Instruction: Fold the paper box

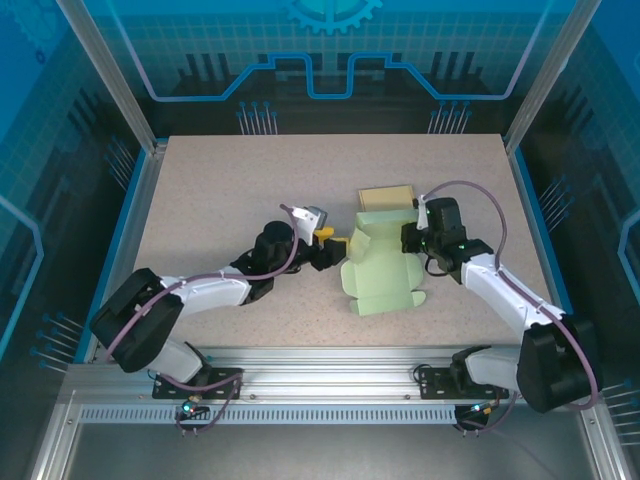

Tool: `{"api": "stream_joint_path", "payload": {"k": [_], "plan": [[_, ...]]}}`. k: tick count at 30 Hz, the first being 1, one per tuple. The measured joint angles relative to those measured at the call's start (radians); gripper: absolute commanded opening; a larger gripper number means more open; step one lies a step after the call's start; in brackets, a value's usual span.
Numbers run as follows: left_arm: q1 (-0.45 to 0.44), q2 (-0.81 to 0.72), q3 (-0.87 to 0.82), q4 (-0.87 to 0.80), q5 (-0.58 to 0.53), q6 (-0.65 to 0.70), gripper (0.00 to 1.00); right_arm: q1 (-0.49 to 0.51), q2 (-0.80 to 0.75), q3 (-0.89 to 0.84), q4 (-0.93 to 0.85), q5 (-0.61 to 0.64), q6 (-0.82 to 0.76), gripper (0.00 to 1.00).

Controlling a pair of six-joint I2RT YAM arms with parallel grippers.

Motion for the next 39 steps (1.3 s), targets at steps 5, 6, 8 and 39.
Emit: {"api": "stream_joint_path", "payload": {"k": [5, 6, 8, 39], "plan": [[0.0, 0.036, 0.0, 0.034, 0.029, -0.003, 0.62, 0.035, 0.031, 0.033, -0.038, 0.007, 0.019, 0.0], [0.0, 0.038, 0.0, 0.039, 0.032, -0.003, 0.62, 0.042, 0.037, 0.04, -0.046, 0.013, 0.024, 0.0], [0.0, 0.041, 0.0, 0.047, 0.038, -0.002, 0.62, 0.051, 0.046, 0.052, -0.059, 0.022, 0.033, 0.0], [0.05, 0.057, -0.145, 0.211, 0.045, -0.105, 0.53, 0.098, 0.055, 0.073, -0.208, 0.003, 0.08, 0.0]]}}
